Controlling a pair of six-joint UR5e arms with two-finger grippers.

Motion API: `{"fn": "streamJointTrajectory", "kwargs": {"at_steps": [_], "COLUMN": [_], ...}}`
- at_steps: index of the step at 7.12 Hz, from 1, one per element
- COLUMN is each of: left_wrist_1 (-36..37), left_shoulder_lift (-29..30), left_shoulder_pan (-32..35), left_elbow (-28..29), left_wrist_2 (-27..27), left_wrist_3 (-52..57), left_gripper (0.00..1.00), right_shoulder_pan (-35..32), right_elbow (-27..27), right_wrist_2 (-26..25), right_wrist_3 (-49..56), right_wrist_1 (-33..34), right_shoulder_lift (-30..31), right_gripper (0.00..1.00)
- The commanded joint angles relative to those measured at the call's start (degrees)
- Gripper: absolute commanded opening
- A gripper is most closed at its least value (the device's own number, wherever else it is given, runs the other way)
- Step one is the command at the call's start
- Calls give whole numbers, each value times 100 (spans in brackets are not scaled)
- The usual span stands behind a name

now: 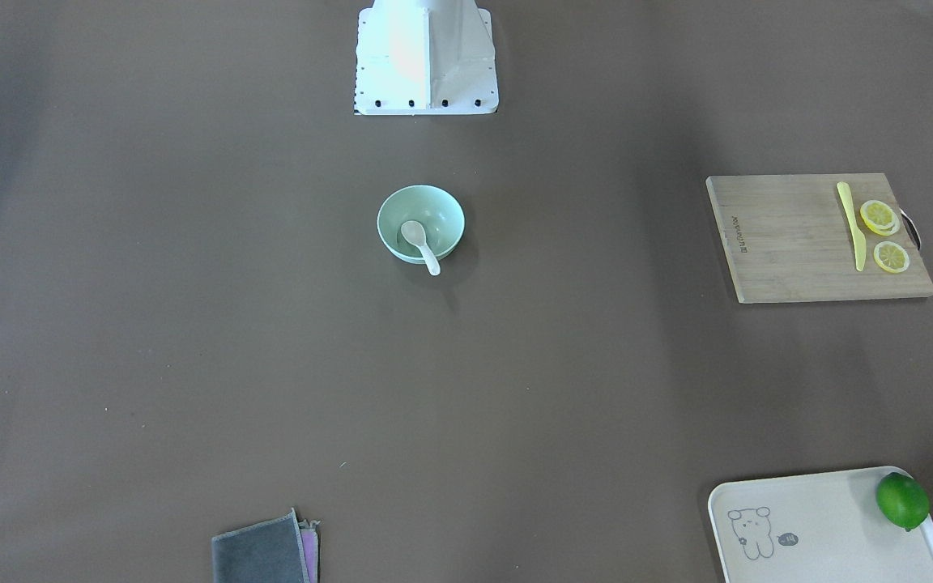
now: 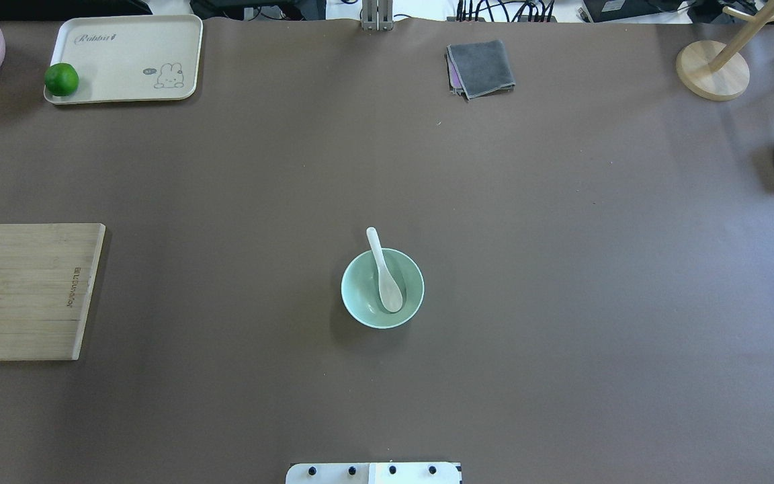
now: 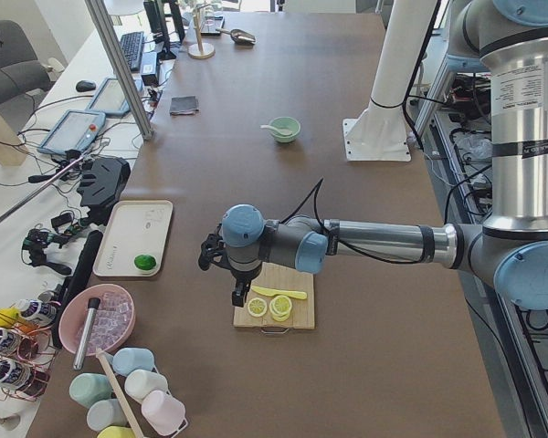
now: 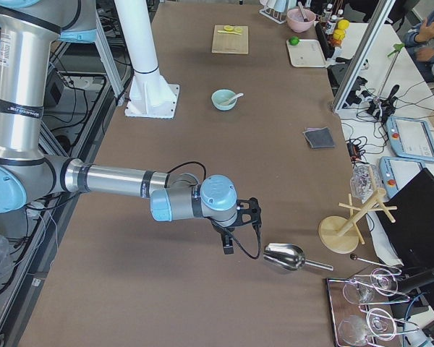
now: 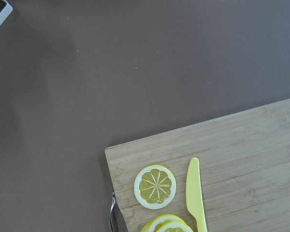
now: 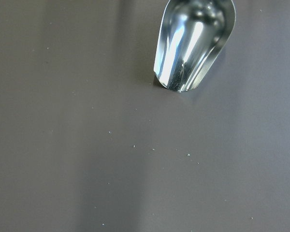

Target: Place spoon in bowl

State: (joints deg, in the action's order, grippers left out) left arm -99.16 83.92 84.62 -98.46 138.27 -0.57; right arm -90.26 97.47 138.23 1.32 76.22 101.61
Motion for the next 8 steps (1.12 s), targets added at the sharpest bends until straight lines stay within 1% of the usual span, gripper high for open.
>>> {"fn": "streamJointTrajectory", "kwargs": {"at_steps": [1, 3, 8], "left_wrist_1": [178, 160, 143], "left_shoulder_lift": [72, 98, 89], "left_shoulder_pan": [11, 2, 11], "left_elbow": [-24, 37, -112], "left_wrist_2": [-20, -11, 33], "left_wrist_3": [4, 39, 66], "left_gripper": [98, 98, 98], "right_shoulder_pan": [9, 35, 18], "right_elbow": [8, 0, 26], "right_wrist_2": [-6, -24, -6], "right_wrist_3": [0, -17, -17], "right_wrist_1": [16, 16, -10], "right_shoulder_lift": [-63, -115, -89], "right_gripper": [100, 100, 100]}}
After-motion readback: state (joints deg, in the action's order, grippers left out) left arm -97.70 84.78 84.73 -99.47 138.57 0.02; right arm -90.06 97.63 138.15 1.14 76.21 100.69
